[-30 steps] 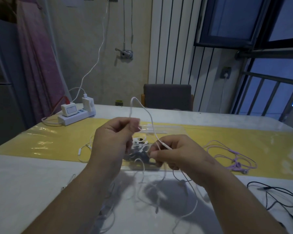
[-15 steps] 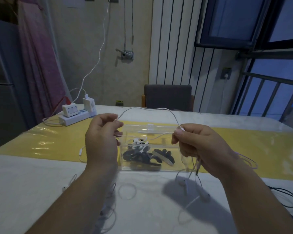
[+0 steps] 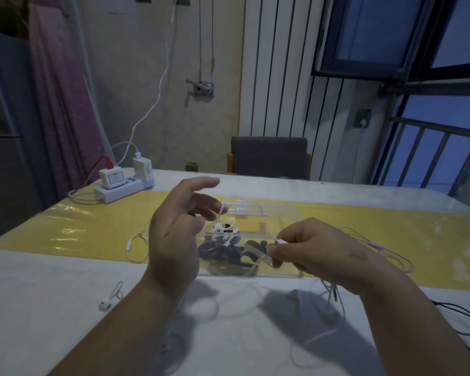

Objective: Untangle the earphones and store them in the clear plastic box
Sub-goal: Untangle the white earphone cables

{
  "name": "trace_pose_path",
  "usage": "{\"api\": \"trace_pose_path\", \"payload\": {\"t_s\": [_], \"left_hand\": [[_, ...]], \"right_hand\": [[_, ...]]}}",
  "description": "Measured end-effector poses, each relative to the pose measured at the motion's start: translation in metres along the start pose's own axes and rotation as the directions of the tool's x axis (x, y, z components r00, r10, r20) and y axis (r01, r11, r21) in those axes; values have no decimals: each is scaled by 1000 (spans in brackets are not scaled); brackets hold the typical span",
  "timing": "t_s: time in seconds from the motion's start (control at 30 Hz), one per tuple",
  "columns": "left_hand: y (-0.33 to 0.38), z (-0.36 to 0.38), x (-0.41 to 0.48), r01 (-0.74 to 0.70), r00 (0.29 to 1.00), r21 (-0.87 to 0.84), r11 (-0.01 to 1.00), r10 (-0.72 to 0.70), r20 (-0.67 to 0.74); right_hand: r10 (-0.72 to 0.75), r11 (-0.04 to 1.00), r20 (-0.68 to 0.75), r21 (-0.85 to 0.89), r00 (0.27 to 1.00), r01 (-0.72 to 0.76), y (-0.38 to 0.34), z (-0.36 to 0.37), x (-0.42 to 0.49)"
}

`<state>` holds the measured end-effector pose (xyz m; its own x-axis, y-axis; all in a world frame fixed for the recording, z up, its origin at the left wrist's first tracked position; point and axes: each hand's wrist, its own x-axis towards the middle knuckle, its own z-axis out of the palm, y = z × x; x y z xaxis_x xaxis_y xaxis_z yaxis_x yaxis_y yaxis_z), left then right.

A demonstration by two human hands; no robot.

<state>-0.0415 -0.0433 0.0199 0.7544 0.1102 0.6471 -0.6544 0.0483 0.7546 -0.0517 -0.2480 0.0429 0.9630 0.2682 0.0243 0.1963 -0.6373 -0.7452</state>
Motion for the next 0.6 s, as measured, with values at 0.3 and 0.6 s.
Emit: {"api": "trace_pose_path", "payload": {"t_s": [0.3, 0.6], "left_hand": [[-7, 3, -3, -35, 972, 362, 932, -51, 228], [-11, 13, -5, 131, 899, 365, 922, -266, 349]], "right_hand": [[59, 998, 75, 13, 995, -60, -1, 1, 0], [-70, 906, 8, 419, 998, 60, -6, 6, 3]]}}
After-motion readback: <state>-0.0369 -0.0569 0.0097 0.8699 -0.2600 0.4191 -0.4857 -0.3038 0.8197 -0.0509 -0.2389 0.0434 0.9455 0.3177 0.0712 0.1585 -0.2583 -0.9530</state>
